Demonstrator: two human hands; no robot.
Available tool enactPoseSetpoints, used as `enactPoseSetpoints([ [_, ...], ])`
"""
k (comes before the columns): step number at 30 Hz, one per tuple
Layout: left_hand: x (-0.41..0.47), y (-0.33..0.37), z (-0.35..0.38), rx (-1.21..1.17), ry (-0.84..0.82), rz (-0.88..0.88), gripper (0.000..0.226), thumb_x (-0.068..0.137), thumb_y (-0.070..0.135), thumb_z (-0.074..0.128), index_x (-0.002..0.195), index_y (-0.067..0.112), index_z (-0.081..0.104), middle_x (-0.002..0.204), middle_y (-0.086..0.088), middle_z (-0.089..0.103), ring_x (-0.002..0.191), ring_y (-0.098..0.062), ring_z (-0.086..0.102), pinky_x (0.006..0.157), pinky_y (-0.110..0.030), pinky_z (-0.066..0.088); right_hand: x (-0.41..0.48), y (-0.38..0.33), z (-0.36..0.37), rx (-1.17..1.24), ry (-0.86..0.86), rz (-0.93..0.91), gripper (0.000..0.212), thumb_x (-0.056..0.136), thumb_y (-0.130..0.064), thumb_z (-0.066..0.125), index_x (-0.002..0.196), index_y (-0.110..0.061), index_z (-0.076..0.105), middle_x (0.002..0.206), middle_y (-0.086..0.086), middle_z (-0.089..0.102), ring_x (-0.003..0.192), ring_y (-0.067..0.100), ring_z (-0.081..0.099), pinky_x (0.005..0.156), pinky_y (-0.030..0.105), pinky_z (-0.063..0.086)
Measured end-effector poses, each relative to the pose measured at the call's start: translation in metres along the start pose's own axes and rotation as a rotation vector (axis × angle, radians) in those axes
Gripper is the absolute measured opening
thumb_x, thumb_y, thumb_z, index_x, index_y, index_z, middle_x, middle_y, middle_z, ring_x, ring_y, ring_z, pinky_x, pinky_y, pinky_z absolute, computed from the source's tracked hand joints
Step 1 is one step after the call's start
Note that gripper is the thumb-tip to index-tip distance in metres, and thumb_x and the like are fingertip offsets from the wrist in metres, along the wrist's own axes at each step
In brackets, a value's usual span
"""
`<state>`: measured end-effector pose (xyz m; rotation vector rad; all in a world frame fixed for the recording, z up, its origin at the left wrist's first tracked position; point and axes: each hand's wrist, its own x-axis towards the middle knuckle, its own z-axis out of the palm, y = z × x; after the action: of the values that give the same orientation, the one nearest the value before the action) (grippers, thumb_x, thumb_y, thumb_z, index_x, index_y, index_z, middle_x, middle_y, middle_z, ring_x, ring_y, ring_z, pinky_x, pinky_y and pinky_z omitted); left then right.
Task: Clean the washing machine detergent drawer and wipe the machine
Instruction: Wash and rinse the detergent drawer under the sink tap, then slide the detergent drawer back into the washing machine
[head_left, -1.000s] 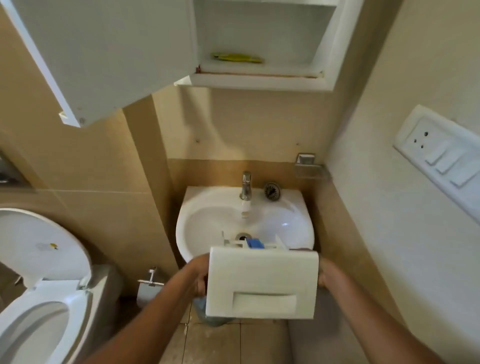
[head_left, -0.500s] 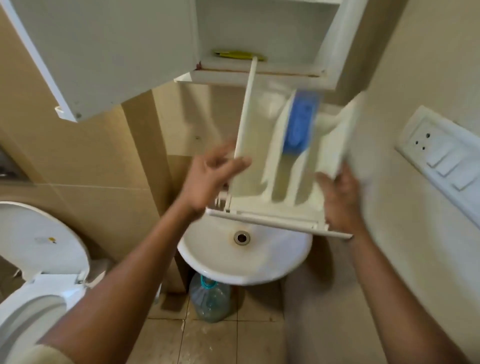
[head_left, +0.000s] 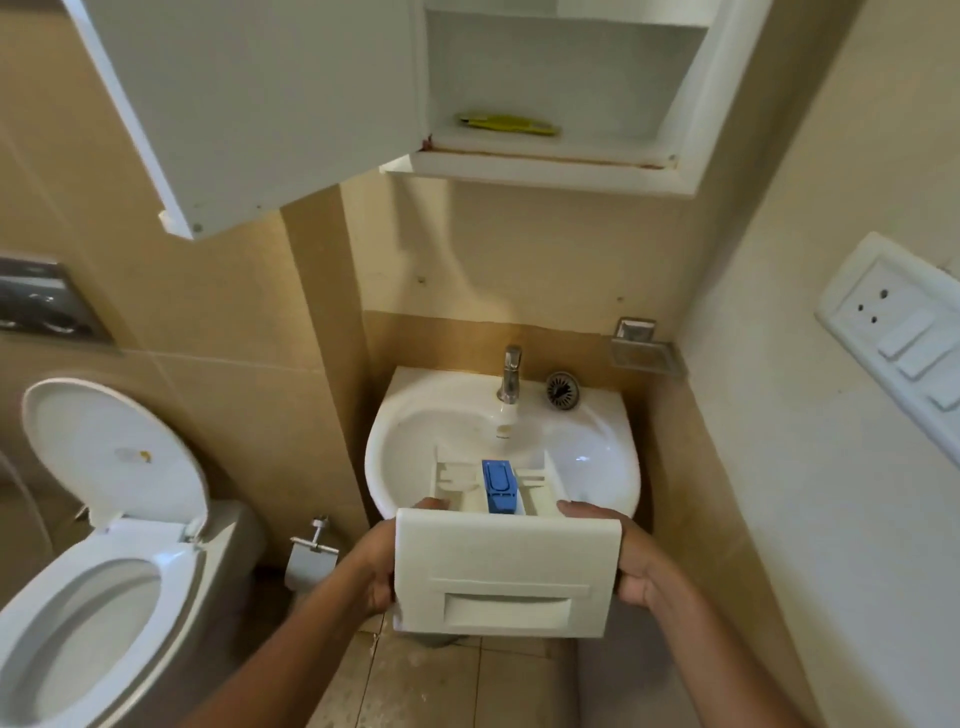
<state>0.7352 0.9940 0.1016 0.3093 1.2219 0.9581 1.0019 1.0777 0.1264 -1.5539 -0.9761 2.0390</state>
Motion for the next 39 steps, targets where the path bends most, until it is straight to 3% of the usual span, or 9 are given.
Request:
enactPoseSetpoints([
  [2,-0.008,-0.008,-0.004,-0.006,0.079,0.026,0.065,0.076,0.038,0.083,0.127,0.005,0.06,0.115,-0.03,0.07,0.106,-0.046,0.068,0.09,-0.059,0.055,0.002,0.007,0.002,-0.016,-0.027,0.004,0.035,0.082,-0.033,0.074,0.106,-0.007,0.072,0.096,0.021,0.073,0.078,0.031,0.069,0.075,0.036,0.053],
  [6,-0.026,-0.028,-0.018,-0.033,0.193,0.012,0.055,0.081,0.039,0.077,0.12,0.002,0.067,0.101,-0.027,0.074,0.08,-0.036,0.075,0.071,-0.046,0.062,0.007,0.021,0.017,-0.036,-0.106,0.026,0.021,0.089,-0.023,0.067,0.099,-0.004,0.071,0.082,0.018,0.073,0.068,0.028,0.068,0.067,0.033,0.053],
  [12,-0.073,-0.079,-0.066,-0.196,0.363,-0.003,0.072,0.063,0.043,0.089,0.121,0.005,0.071,0.11,-0.027,0.072,0.082,-0.036,0.073,0.072,-0.045,0.06,0.009,0.043,0.067,-0.191,-0.251,0.074,0.024,0.09,-0.023,0.066,0.102,-0.003,0.071,0.078,0.016,0.074,0.064,0.025,0.069,0.064,0.031,0.052],
  [17,-0.129,-0.117,-0.101,-0.349,0.426,0.04,0.04,0.082,0.04,0.075,0.104,0.007,0.075,0.081,-0.021,0.075,0.064,-0.032,0.072,0.065,-0.04,0.061,-0.005,0.067,0.126,-0.294,-0.372,0.114,0.022,0.091,-0.02,0.064,0.106,-0.004,0.069,0.077,0.019,0.073,0.061,0.026,0.069,0.06,0.033,0.056],
  [20,-0.168,-0.145,-0.127,-0.44,0.484,0.062,0.036,0.084,0.038,0.073,0.099,0.005,0.076,0.078,-0.02,0.074,0.061,-0.031,0.071,0.065,-0.038,0.06,-0.016,0.087,0.167,-0.372,-0.413,0.133,0.029,0.089,-0.019,0.067,0.108,0.003,0.065,0.075,0.02,0.072,0.059,0.027,0.07,0.05,0.03,0.056],
  [23,-0.211,-0.175,-0.157,-0.534,0.522,0.091,0.035,0.087,0.038,0.071,0.097,0.005,0.074,0.075,-0.02,0.073,0.058,-0.03,0.069,0.059,-0.036,0.06,-0.029,0.115,0.214,-0.439,-0.473,0.153,0.025,0.088,-0.018,0.068,0.1,0.003,0.071,0.075,0.02,0.073,0.058,0.028,0.07,0.05,0.03,0.057],
  [31,-0.364,-0.271,-0.258,-0.693,0.651,0.126,0.054,0.085,0.045,0.072,0.119,0.003,0.069,0.091,-0.019,0.07,0.073,-0.031,0.066,0.074,-0.039,0.055,-0.096,0.225,0.367,-0.671,-0.674,0.191,0.03,0.09,-0.023,0.067,0.108,0.0,0.072,0.092,0.02,0.074,0.071,0.026,0.069,0.068,0.035,0.054],
  [35,-0.434,-0.314,-0.295,-0.767,0.735,0.185,0.048,0.088,0.042,0.07,0.117,0.003,0.07,0.088,-0.018,0.072,0.07,-0.029,0.068,0.073,-0.037,0.055,-0.13,0.273,0.435,-0.726,-0.798,0.24,0.032,0.087,-0.019,0.067,0.111,0.001,0.072,0.1,0.022,0.071,0.075,0.027,0.067,0.072,0.036,0.052],
  [39,-0.495,-0.356,-0.329,-0.839,0.846,0.262,0.057,0.086,0.04,0.071,0.129,0.002,0.065,0.103,-0.019,0.069,0.077,-0.029,0.067,0.072,-0.038,0.056,-0.16,0.318,0.499,-0.798,-0.926,0.294,0.037,0.087,-0.031,0.067,0.116,-0.008,0.072,0.111,0.019,0.068,0.084,0.024,0.066,0.073,0.035,0.053],
])
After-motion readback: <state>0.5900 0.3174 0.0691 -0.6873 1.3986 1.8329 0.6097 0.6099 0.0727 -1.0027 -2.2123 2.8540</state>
